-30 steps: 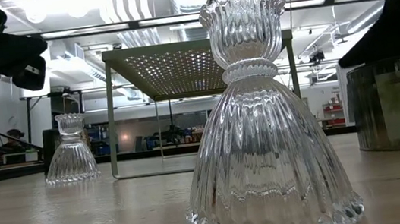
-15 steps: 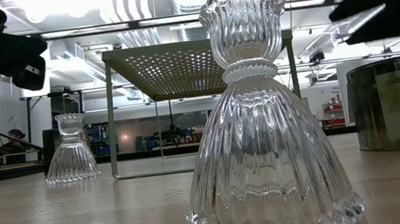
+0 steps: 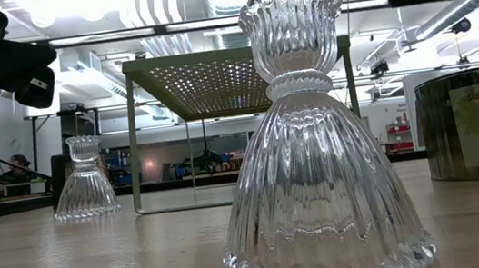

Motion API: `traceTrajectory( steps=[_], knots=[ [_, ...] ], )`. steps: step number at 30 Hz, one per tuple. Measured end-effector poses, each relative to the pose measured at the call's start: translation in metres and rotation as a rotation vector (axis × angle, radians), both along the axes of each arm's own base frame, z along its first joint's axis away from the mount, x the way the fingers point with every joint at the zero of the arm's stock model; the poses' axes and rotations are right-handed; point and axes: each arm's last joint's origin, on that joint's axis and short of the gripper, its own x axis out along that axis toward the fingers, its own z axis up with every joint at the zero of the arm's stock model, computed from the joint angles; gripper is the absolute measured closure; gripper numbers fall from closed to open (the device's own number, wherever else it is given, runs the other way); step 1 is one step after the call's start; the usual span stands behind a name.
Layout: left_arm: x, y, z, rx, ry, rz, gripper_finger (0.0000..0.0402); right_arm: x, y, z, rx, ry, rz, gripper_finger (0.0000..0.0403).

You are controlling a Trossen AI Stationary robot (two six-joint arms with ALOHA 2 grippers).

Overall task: Pick & Place candle stick holders
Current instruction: Put the bottom transparent candle holder on the shelf

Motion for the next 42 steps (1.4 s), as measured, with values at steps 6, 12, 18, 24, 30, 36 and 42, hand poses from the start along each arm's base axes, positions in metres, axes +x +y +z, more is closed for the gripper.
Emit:
traceTrajectory(
  steps=[6,12,18,24,30,36,42],
  knots=[
    [0.000,0.000,0.000,0.000,0.000,0.000,0.0374,0.004,0.005,0.000,-0.011,0.012,0.010,0.0039],
    [0.000,0.000,0.000,0.000,0.000,0.000,0.0374,0.009,0.011,0.002,0.008,-0.009,0.025,0.0039],
    [0.000,0.000,0.000,0.001,0.000,0.000,0.0374,0.011,0.013,0.002,-0.007,-0.004,0.041,0.0039],
    [0.000,0.000,0.000,0.000,0.000,0.000,0.0374,0.011,0.013,0.002,-0.002,-0.007,0.039,0.0039],
    [0.000,0.000,0.000,0.000,0.000,0.000,0.0374,0.012,0.013,0.000,0.006,-0.009,0.034,0.0039],
    [0.000,0.000,0.000,0.001,0.000,0.000,0.0374,0.015,0.016,-0.010,0.006,-0.001,0.026,0.0039],
    [0.000,0.000,0.000,0.000,0.000,0.000,0.0374,0.016,0.018,-0.012,0.010,-0.005,0.026,0.0039]
  ],
)
